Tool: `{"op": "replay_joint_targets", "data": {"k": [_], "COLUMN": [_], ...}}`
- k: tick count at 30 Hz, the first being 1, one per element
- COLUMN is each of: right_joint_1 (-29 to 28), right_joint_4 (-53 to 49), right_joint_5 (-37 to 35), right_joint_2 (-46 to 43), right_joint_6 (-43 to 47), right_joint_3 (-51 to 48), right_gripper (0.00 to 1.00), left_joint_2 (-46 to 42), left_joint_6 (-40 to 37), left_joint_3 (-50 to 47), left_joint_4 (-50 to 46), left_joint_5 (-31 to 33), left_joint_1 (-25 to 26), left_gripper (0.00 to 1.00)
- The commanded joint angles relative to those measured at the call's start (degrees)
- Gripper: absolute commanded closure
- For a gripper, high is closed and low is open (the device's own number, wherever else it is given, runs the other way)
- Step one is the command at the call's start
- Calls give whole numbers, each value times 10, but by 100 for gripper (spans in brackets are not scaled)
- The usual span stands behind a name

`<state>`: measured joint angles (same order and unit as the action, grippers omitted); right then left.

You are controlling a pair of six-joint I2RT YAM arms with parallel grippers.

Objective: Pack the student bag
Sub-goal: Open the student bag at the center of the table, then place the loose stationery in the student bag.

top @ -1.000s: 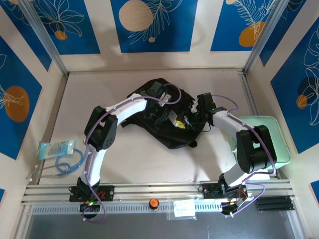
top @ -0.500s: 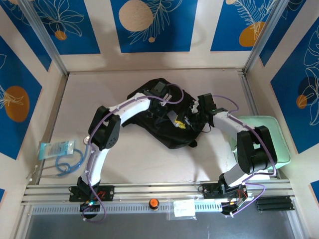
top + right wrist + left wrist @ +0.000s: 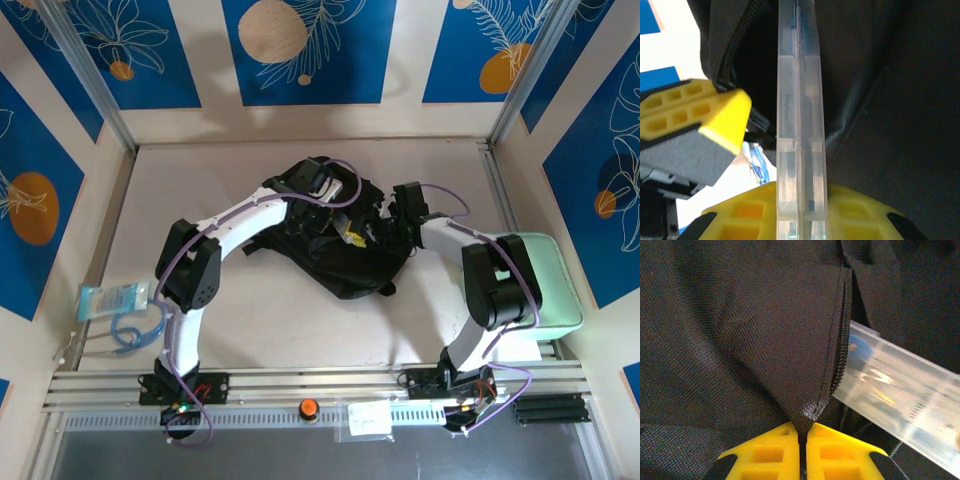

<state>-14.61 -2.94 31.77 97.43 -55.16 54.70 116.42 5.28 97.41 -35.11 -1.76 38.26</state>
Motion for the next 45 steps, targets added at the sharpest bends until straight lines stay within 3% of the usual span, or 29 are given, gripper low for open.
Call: {"op": "replay_joint_targets", "data": {"k": [1, 5, 9, 14, 19, 22, 33, 39, 45], "right_joint_1": [-1, -2, 0, 0, -1, -5, -27, -34, -36], "right_joint_4": [25, 37, -28, -32, -20, -25, -20, -52, -65], "right_joint_5": [8, -6, -81, -96, -77, -70, -83, -75, -89], "right_joint_2": [36, 60, 53, -21, -64, -53, 79, 145, 79], "right_joint_6": [-9, -4, 13, 30, 47, 47, 30, 12, 56], "right_joint_3": [15, 47, 66, 8, -38, -28, 109, 178, 144], "right_gripper": [95, 88, 67, 46, 58, 71, 91, 90, 76], "left_joint_2": [-25, -24, -27, -41, -43, -42, -69, -119, -189], "left_joint_6": [-2, 2, 15, 24, 27, 29, 47, 85, 143], "left_joint_3": [-13, -14, -17, -27, -38, -41, -57, -94, -172], "left_joint_4": [-2, -2, 0, 9, 18, 20, 23, 37, 74], "left_joint_5": [-37, -34, -42, -57, -66, -70, -65, -51, -45], "left_joint_1": [-1, -4, -9, -14, -20, -20, -29, -50, -86], "left_gripper": [92, 90, 87, 81, 83, 83, 80, 74, 61]}}
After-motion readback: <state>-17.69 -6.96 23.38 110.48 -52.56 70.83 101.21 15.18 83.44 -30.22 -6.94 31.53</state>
